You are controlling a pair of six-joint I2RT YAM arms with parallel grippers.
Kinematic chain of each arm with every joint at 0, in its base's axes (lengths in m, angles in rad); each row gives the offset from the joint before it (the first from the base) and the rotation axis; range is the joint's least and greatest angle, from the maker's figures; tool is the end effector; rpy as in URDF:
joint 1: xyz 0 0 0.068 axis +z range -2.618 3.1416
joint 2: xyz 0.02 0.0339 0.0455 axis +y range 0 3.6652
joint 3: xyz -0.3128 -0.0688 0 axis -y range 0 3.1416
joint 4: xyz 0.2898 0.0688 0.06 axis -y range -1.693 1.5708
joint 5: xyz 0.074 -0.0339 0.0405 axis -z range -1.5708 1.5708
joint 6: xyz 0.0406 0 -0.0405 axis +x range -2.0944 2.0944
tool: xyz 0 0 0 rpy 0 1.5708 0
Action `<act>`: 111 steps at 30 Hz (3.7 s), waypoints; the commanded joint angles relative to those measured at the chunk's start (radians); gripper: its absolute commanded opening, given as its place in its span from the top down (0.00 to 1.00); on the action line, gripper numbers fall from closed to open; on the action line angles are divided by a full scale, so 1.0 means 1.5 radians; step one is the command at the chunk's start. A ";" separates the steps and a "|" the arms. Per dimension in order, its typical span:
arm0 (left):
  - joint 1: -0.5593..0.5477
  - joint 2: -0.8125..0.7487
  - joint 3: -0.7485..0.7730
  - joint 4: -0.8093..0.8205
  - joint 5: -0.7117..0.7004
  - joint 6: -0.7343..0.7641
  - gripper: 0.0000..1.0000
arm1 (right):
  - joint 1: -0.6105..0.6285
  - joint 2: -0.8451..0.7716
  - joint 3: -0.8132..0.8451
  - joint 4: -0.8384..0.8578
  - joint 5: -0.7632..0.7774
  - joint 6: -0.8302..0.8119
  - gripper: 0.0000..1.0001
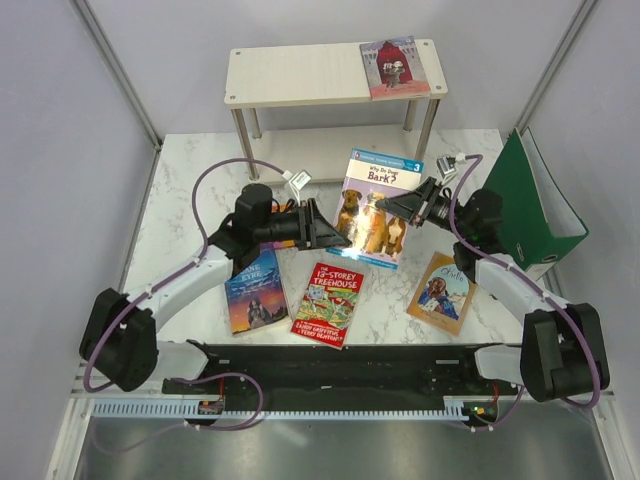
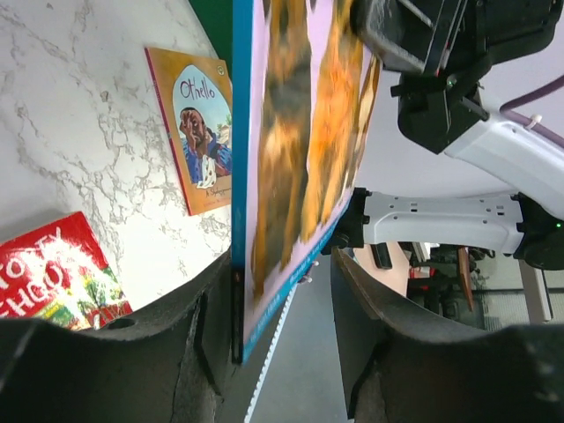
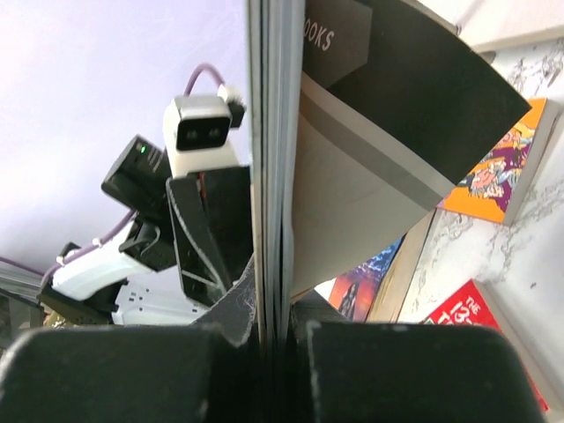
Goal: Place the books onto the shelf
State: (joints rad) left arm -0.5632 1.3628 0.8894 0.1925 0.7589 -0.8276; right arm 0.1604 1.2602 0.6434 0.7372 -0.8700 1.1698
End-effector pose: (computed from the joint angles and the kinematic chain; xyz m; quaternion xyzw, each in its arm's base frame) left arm 0.2727 -0.2052 0.3122 0.1229 0.7652 -0.5850 0.2391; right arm 0.2862 0.0777 0.3047 0.0148 0.6790 0.6388 0.3615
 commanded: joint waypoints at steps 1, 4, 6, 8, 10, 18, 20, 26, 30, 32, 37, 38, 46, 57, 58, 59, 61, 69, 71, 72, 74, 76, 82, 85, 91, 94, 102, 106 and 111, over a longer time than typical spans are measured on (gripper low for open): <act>-0.003 -0.070 -0.029 -0.026 -0.038 0.023 0.47 | -0.002 0.017 0.055 0.027 0.010 -0.006 1.00; -0.003 -0.085 -0.045 -0.023 -0.059 0.012 0.49 | -0.002 0.024 0.062 0.033 0.014 -0.001 1.00; -0.004 -0.088 -0.055 -0.013 -0.061 0.001 0.52 | -0.002 0.029 0.062 0.037 0.014 0.008 1.00; -0.005 -0.087 -0.062 0.010 -0.062 -0.008 0.65 | -0.002 0.032 0.057 0.055 0.014 0.017 1.00; -0.006 -0.083 -0.063 0.021 -0.057 -0.013 0.84 | -0.003 0.034 0.054 0.069 0.013 0.027 1.00; -0.009 -0.116 -0.046 0.004 -0.080 -0.014 0.98 | -0.002 0.019 0.054 0.009 0.009 -0.013 0.68; -0.008 -0.137 -0.015 -0.032 -0.106 0.007 0.98 | -0.002 0.001 0.056 -0.056 0.024 -0.083 0.41; 0.002 -0.209 0.118 -0.199 -0.177 0.075 0.98 | -0.002 -0.123 0.037 -0.363 0.137 -0.276 0.07; 0.022 -0.188 0.224 -0.270 -0.165 0.096 0.98 | 0.001 -0.202 -0.041 -0.417 0.181 -0.310 0.02; 0.038 -0.154 0.296 -0.306 -0.152 0.109 0.98 | 0.005 -0.224 -0.069 -0.422 0.193 -0.315 0.02; 0.121 -0.057 0.456 -0.333 -0.061 0.093 0.98 | 0.022 -0.247 -0.139 -0.429 0.244 -0.330 0.02; 0.137 -0.038 0.478 -0.334 -0.034 0.083 0.98 | 0.028 -0.245 -0.151 -0.423 0.250 -0.330 0.02; 0.279 0.150 0.718 -0.367 0.045 -0.028 0.98 | 0.055 -0.202 -0.174 -0.379 0.267 -0.326 0.02; 0.359 0.392 0.941 -0.367 0.183 -0.192 0.98 | 0.059 -0.172 -0.208 -0.345 0.261 -0.327 0.02; 0.363 0.396 0.943 -0.367 0.186 -0.197 0.98 | 0.059 -0.167 -0.207 -0.341 0.260 -0.327 0.02; 0.367 0.401 0.943 -0.367 0.187 -0.198 0.98 | 0.059 -0.164 -0.207 -0.340 0.259 -0.328 0.02; 0.374 0.414 0.943 -0.366 0.189 -0.201 0.98 | 0.059 -0.159 -0.208 -0.337 0.258 -0.328 0.02; 0.404 0.441 0.950 -0.367 0.193 -0.208 0.77 | 0.058 -0.158 -0.209 -0.335 0.256 -0.327 0.02; 0.408 0.448 0.955 -0.366 0.189 -0.210 0.73 | 0.059 -0.159 -0.209 -0.335 0.256 -0.327 0.02; 0.408 0.452 0.957 -0.368 0.187 -0.210 0.73 | 0.059 -0.159 -0.208 -0.336 0.256 -0.327 0.02; 0.410 0.458 0.963 -0.366 0.181 -0.214 0.71 | 0.058 -0.159 -0.209 -0.336 0.256 -0.327 0.02; 0.412 0.465 0.968 -0.367 0.175 -0.217 0.71 | 0.059 -0.159 -0.209 -0.336 0.255 -0.327 0.02; 0.411 0.485 0.989 -0.366 0.172 -0.223 0.71 | 0.059 -0.157 -0.209 -0.333 0.255 -0.328 0.02; 0.410 0.493 1.002 -0.365 0.167 -0.225 0.71 | 0.058 -0.152 -0.209 -0.331 0.254 -0.326 0.02; 0.398 0.503 1.011 -0.366 0.167 -0.207 0.62 | 0.059 -0.148 -0.208 -0.329 0.253 -0.326 0.02; 0.398 0.498 1.007 -0.376 0.161 -0.193 0.56 | 0.059 -0.148 -0.208 -0.332 0.254 -0.326 0.02; 0.398 0.456 1.011 -0.482 0.100 -0.085 0.31 | 0.058 -0.158 -0.206 -0.338 0.246 -0.326 0.02; 0.398 0.435 1.010 -0.548 0.068 -0.046 0.30 | 0.059 -0.170 -0.207 -0.347 0.245 -0.327 0.02; 0.398 0.425 1.006 -0.611 0.052 -0.011 0.29 | 0.059 -0.176 -0.204 -0.357 0.242 -0.331 0.02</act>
State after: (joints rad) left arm 0.0349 2.0747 2.3631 -0.6167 0.8726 -0.9451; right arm 0.2451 1.0172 0.3336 0.1982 -0.4915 0.6910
